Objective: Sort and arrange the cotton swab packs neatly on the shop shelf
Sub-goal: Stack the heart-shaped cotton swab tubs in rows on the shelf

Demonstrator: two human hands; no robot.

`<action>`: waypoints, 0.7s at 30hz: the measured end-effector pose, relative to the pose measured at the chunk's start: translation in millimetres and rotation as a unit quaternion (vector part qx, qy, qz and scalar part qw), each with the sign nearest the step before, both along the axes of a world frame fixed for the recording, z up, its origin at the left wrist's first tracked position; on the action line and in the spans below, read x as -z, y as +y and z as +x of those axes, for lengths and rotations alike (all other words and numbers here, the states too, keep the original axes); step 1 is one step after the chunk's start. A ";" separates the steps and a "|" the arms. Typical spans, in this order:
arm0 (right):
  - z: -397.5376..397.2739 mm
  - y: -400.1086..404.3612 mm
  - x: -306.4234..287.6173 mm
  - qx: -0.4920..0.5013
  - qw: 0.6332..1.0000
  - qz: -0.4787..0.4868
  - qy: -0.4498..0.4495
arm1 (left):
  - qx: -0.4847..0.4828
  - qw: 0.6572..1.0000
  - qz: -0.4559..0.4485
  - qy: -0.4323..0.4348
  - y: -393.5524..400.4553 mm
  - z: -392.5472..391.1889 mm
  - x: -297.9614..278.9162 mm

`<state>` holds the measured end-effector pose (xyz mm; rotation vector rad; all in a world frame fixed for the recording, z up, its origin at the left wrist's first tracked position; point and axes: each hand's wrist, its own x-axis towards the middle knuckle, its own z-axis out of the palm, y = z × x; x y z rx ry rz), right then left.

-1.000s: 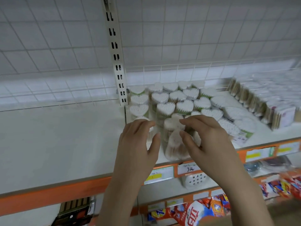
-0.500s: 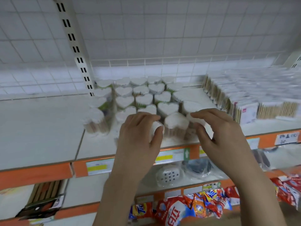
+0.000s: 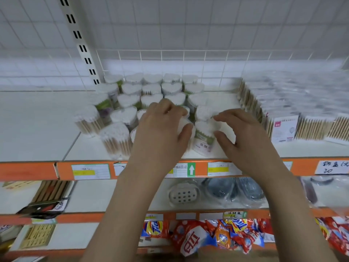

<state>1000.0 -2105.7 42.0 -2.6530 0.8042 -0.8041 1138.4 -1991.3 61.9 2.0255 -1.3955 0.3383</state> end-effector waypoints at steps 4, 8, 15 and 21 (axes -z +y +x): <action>0.1 -10.0 3.6 -0.046 0.999 -0.014 0.026 | -0.043 0.995 0.080 -0.049 -19.3 -2.3 3.9; -1.2 -16.0 10.6 -0.070 0.997 0.006 0.032 | -0.081 0.984 0.131 -0.094 -24.1 -2.0 12.3; -2.1 -16.7 26.2 -0.054 0.998 0.040 -0.013 | -0.060 0.982 0.153 -0.092 -21.2 -4.1 16.9; -1.1 -13.4 45.8 -0.022 0.989 0.134 -0.064 | 0.060 0.987 0.148 -0.018 -9.8 -3.8 12.8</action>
